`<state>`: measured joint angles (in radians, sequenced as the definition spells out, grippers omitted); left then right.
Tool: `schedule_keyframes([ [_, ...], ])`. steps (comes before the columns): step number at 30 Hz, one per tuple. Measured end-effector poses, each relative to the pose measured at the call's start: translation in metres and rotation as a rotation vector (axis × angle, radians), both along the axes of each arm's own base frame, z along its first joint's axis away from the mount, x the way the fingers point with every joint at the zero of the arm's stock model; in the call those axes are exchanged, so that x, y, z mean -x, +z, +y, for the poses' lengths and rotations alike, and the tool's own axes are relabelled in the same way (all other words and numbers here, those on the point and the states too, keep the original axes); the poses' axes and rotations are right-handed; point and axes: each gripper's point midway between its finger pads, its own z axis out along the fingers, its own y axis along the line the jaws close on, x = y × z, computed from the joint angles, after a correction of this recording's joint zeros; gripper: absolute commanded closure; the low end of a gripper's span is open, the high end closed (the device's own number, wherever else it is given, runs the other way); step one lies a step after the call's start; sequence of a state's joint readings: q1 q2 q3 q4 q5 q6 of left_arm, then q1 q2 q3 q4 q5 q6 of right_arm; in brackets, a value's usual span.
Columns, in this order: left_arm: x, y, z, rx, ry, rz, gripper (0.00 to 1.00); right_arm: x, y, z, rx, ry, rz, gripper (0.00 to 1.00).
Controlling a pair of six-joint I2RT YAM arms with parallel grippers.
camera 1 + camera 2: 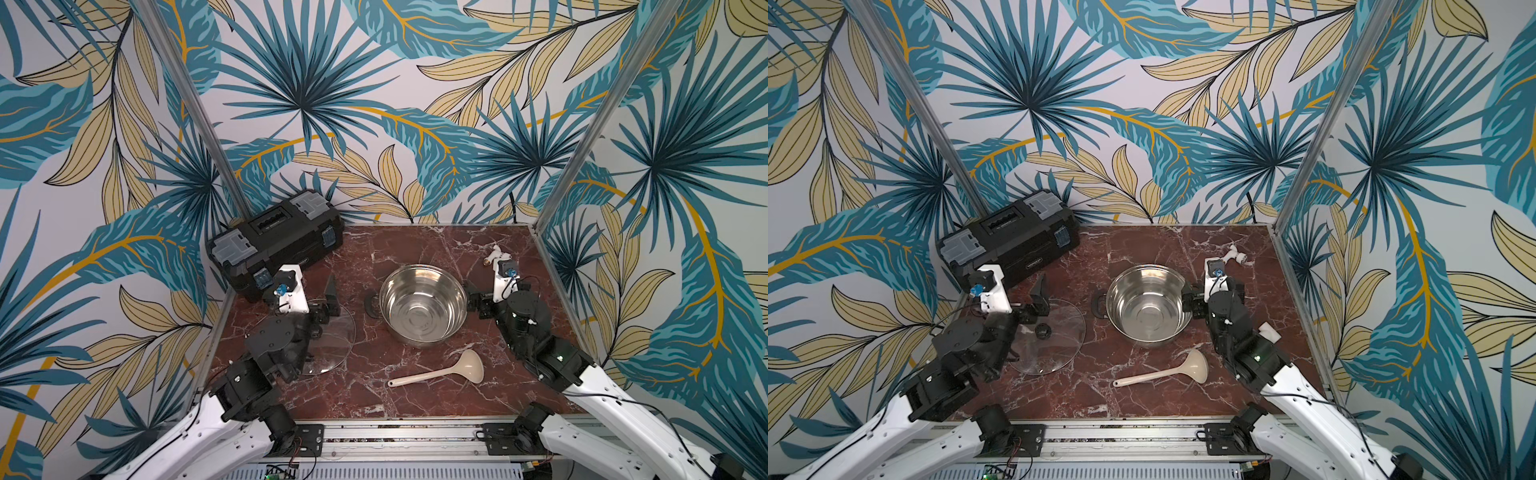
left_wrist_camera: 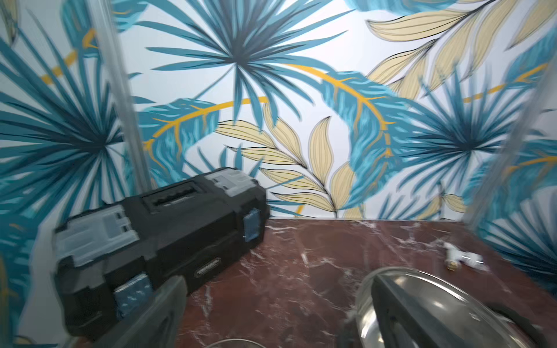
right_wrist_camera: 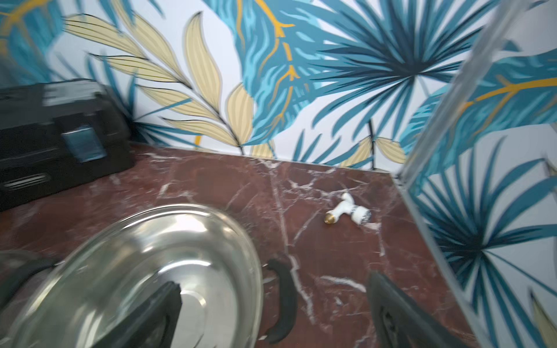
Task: Stir the soup with a spoon
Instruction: Reset both arms
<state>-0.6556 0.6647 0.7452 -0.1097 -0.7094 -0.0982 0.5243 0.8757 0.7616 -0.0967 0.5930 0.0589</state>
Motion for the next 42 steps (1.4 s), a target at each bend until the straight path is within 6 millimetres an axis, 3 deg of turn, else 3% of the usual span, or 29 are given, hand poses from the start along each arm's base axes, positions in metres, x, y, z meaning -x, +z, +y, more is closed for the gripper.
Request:
schedule_keyframes([
  [2,-0.024,-0.03,0.032,-0.022,0.115,0.05,0.0,-0.022,-0.02,-0.031,0.039,-0.11,0.028,0.0],
  [5,-0.049,-0.102,0.069,-0.065,0.222,0.197,0.0,-0.039,-0.057,-0.06,0.094,-0.203,0.094,0.0],
  [8,-0.06,-0.18,0.084,-0.109,0.235,0.373,0.0,-0.045,-0.096,-0.073,0.12,-0.226,0.142,0.01],
  [11,-0.066,-0.222,0.086,-0.15,0.213,0.459,0.0,-0.046,-0.135,-0.081,0.122,-0.234,0.163,0.0],
  [14,-0.081,-0.231,0.08,-0.155,0.176,0.434,0.0,-0.045,-0.17,-0.091,0.117,-0.243,0.186,0.0],
  [16,-0.092,-0.234,0.079,-0.158,0.162,0.412,0.0,-0.046,-0.183,-0.095,0.11,-0.243,0.201,0.0],
  [21,-0.113,-0.254,0.074,-0.171,0.095,0.397,0.0,-0.067,-0.175,-0.095,0.033,-0.211,0.08,0.01],
  [24,-0.121,-0.261,0.072,-0.173,0.073,0.375,0.0,-0.068,-0.192,-0.091,0.023,-0.18,0.105,0.0],
  [42,-0.126,-0.251,0.065,-0.167,0.023,0.327,0.0,-0.079,-0.184,-0.091,-0.046,-0.138,0.079,0.01],
])
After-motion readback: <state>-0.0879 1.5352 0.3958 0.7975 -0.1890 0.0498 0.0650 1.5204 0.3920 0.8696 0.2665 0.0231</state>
